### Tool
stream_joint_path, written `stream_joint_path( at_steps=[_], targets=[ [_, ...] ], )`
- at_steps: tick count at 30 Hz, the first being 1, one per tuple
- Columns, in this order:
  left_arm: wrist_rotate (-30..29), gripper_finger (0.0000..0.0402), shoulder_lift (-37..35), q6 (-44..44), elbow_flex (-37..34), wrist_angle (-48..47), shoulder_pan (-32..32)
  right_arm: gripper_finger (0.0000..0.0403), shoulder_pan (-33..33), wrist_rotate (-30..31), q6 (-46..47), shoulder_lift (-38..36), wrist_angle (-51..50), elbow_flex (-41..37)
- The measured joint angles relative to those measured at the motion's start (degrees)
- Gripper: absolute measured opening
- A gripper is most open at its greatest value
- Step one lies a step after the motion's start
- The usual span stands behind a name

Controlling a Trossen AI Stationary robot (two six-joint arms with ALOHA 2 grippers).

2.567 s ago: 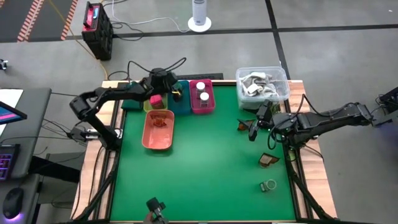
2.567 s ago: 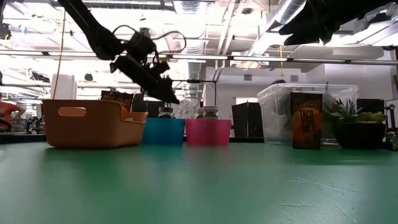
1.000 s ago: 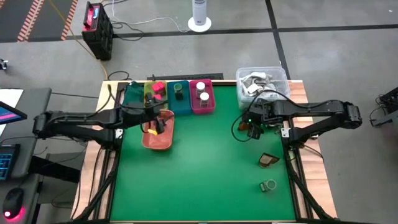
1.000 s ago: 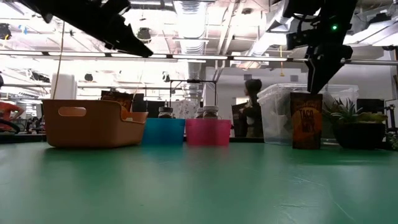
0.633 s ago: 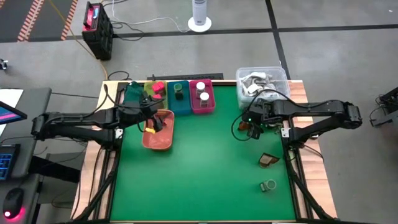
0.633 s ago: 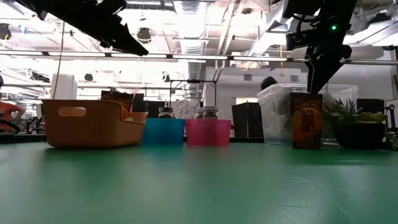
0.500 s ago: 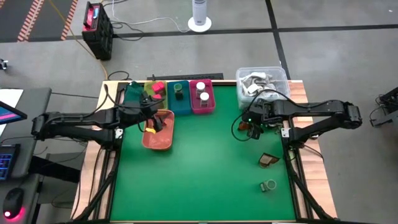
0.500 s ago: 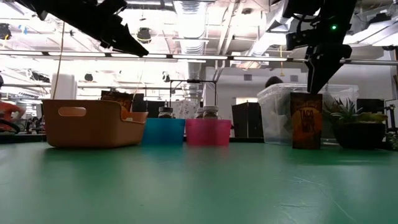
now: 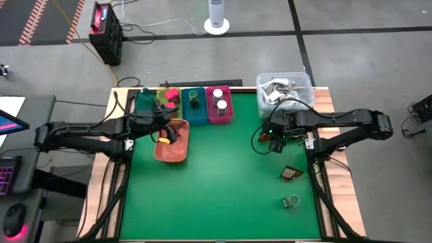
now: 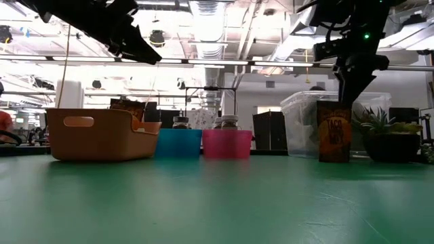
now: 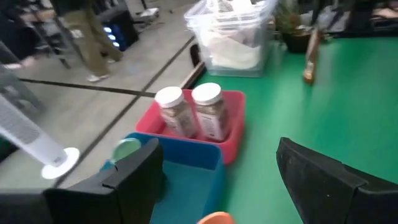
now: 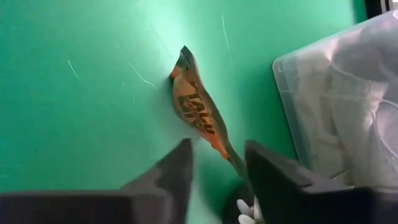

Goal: Sort spices by type
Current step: Put the top brown seasoning bag into the orange bin

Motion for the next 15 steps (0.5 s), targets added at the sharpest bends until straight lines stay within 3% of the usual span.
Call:
stream_joint_path(
  at_steps=[6,15],
  targets=[
    [8.3,0.0297,0.8,-1.6,0.0,-1.0,0.0,0.0021,0.0,-1.8,-1.7,0.0,1.5,0.0],
    [12.0,0.0297,6.1,-4.3,0.1,1.6,-1.0,0.0013,3.7,-6.2,-1.6,0.2,13.3,0.8]
  ],
)
